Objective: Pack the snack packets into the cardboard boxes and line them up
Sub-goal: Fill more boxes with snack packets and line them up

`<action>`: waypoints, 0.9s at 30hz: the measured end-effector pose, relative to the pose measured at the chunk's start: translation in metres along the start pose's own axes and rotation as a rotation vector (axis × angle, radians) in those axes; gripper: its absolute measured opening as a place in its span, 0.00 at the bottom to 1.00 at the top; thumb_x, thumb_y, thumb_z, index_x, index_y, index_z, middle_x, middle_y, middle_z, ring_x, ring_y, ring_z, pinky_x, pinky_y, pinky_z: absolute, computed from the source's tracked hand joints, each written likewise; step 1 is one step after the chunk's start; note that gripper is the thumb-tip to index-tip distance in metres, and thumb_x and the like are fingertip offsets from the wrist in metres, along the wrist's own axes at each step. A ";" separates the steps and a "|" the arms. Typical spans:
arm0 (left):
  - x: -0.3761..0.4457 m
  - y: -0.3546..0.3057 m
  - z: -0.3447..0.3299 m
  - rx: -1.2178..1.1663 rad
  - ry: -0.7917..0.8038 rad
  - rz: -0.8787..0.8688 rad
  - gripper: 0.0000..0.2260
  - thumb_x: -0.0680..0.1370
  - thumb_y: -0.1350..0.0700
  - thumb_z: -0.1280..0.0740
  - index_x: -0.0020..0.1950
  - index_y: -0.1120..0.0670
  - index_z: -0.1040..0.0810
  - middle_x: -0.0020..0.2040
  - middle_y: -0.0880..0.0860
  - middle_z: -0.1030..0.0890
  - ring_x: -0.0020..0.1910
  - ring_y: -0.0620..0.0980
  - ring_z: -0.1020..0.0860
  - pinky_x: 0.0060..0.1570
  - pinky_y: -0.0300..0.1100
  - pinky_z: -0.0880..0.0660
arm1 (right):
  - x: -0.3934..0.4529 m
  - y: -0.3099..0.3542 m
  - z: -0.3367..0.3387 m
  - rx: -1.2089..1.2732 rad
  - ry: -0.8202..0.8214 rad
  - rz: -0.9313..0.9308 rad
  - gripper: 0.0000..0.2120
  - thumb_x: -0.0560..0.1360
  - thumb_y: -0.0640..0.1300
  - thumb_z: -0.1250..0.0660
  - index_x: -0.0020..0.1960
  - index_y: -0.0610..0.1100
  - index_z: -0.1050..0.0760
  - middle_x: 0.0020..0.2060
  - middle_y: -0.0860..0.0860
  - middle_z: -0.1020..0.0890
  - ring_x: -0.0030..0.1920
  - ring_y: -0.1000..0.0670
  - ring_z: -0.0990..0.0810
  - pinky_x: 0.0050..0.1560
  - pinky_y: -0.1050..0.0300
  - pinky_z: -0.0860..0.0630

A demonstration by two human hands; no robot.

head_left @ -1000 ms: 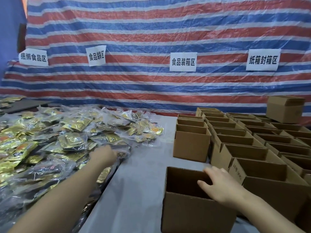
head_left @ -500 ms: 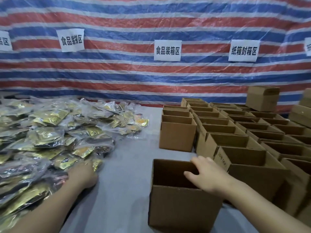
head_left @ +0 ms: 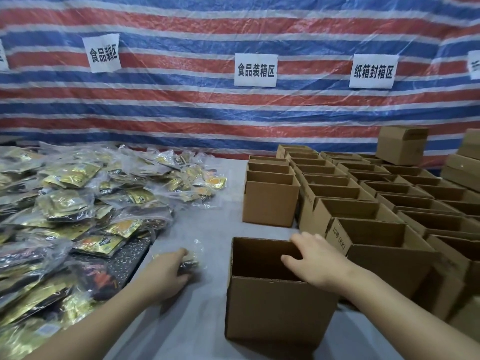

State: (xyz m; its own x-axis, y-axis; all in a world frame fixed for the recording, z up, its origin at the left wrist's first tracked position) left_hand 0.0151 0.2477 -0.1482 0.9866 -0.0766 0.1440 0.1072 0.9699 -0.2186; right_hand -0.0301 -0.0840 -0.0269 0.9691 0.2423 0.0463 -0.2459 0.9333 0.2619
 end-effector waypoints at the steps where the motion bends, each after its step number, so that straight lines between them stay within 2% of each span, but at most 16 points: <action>1: 0.004 -0.004 0.001 -0.005 0.024 -0.004 0.16 0.74 0.39 0.32 0.55 0.46 0.28 0.55 0.50 0.20 0.55 0.51 0.23 0.48 0.42 0.30 | 0.000 0.000 0.000 -0.002 -0.001 0.002 0.09 0.81 0.59 0.40 0.55 0.56 0.33 0.54 0.54 0.28 0.55 0.53 0.31 0.50 0.58 0.32; 3: 0.014 -0.005 0.005 0.047 0.073 0.012 0.18 0.68 0.31 0.32 0.44 0.43 0.28 0.52 0.49 0.25 0.50 0.49 0.26 0.47 0.42 0.33 | 0.000 -0.001 0.001 -0.006 0.001 0.003 0.09 0.81 0.60 0.40 0.55 0.56 0.33 0.54 0.54 0.28 0.55 0.53 0.31 0.51 0.57 0.32; 4: 0.020 -0.003 0.007 0.119 0.099 0.016 0.22 0.66 0.27 0.33 0.44 0.43 0.26 0.54 0.49 0.27 0.52 0.50 0.27 0.49 0.43 0.33 | 0.000 -0.001 0.001 -0.007 0.003 0.002 0.09 0.81 0.60 0.40 0.55 0.56 0.33 0.54 0.54 0.28 0.55 0.53 0.31 0.51 0.57 0.32; 6: 0.032 0.000 0.011 0.248 0.187 0.015 0.33 0.62 0.22 0.36 0.54 0.45 0.22 0.60 0.51 0.27 0.60 0.53 0.28 0.57 0.47 0.32 | -0.001 -0.001 0.000 -0.006 0.009 0.000 0.09 0.81 0.60 0.40 0.55 0.55 0.33 0.53 0.54 0.28 0.55 0.53 0.31 0.51 0.57 0.32; 7: 0.037 0.001 0.014 0.252 0.250 0.015 0.36 0.61 0.22 0.36 0.58 0.46 0.22 0.62 0.51 0.26 0.61 0.53 0.27 0.59 0.47 0.31 | 0.000 -0.001 0.000 -0.006 0.010 -0.001 0.09 0.81 0.59 0.40 0.55 0.55 0.33 0.53 0.54 0.28 0.55 0.53 0.31 0.51 0.57 0.32; 11: 0.049 -0.002 0.029 0.105 0.456 0.032 0.35 0.61 0.28 0.27 0.59 0.48 0.24 0.56 0.47 0.22 0.52 0.48 0.24 0.49 0.42 0.28 | 0.001 0.000 0.001 0.006 0.004 0.004 0.09 0.81 0.59 0.40 0.55 0.55 0.32 0.53 0.54 0.28 0.53 0.54 0.30 0.46 0.60 0.33; 13: 0.054 -0.007 0.034 0.124 0.487 0.053 0.34 0.60 0.29 0.27 0.58 0.47 0.25 0.53 0.45 0.22 0.49 0.47 0.24 0.45 0.42 0.29 | 0.001 0.001 0.002 0.014 0.007 0.001 0.09 0.81 0.58 0.40 0.56 0.55 0.32 0.53 0.54 0.28 0.52 0.55 0.30 0.43 0.63 0.35; 15: 0.057 -0.011 0.038 0.155 0.513 0.101 0.37 0.58 0.28 0.27 0.59 0.47 0.27 0.54 0.45 0.23 0.50 0.48 0.24 0.47 0.42 0.28 | 0.000 0.001 0.003 0.009 0.011 0.001 0.09 0.82 0.59 0.40 0.56 0.55 0.33 0.53 0.54 0.28 0.52 0.55 0.30 0.42 0.63 0.35; 19: 0.057 -0.010 0.041 0.124 0.506 0.252 0.55 0.50 0.26 0.27 0.71 0.47 0.37 0.67 0.51 0.25 0.61 0.54 0.24 0.55 0.46 0.23 | -0.003 0.001 0.003 0.008 0.015 0.005 0.10 0.82 0.60 0.41 0.56 0.55 0.33 0.52 0.54 0.28 0.52 0.55 0.30 0.43 0.63 0.35; 21: 0.053 -0.011 0.039 0.218 0.438 0.250 0.49 0.48 0.24 0.32 0.64 0.47 0.29 0.63 0.52 0.23 0.59 0.54 0.24 0.54 0.46 0.23 | -0.003 0.001 0.004 0.028 0.024 0.007 0.13 0.81 0.62 0.43 0.57 0.55 0.32 0.52 0.55 0.28 0.53 0.55 0.30 0.47 0.61 0.31; 23: 0.046 -0.012 0.035 0.187 0.341 0.222 0.37 0.51 0.26 0.37 0.52 0.48 0.26 0.55 0.51 0.22 0.53 0.52 0.24 0.49 0.44 0.24 | 0.001 -0.001 0.006 0.055 0.046 -0.006 0.18 0.81 0.65 0.46 0.59 0.54 0.29 0.52 0.56 0.26 0.54 0.55 0.29 0.52 0.56 0.28; 25: 0.040 -0.012 0.035 -0.001 0.221 0.202 0.27 0.57 0.33 0.37 0.47 0.49 0.27 0.48 0.48 0.21 0.47 0.48 0.22 0.42 0.40 0.26 | 0.007 -0.004 0.009 0.115 0.051 -0.032 0.20 0.81 0.67 0.48 0.58 0.55 0.26 0.50 0.57 0.24 0.52 0.57 0.26 0.55 0.54 0.26; 27: 0.036 -0.011 0.049 -0.212 0.060 0.235 0.17 0.64 0.40 0.30 0.46 0.49 0.26 0.44 0.46 0.20 0.40 0.42 0.22 0.39 0.39 0.25 | 0.014 -0.006 0.011 0.267 0.035 -0.064 0.20 0.81 0.67 0.48 0.55 0.56 0.25 0.48 0.58 0.22 0.50 0.58 0.23 0.53 0.55 0.24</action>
State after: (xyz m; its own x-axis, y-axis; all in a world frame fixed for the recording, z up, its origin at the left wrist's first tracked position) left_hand 0.0432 0.2453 -0.0933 0.9923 0.1238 0.0100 -0.1070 0.8934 -0.4363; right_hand -0.0150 -0.0896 -0.0172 0.9800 0.1986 -0.0108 -0.1657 0.8453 0.5080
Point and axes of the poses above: each hand's wrist, its own x-axis towards the middle knuckle, its own z-axis out of the back of the hand, y = z × x, the point moved 1 cm from there along x, towards the middle knuckle
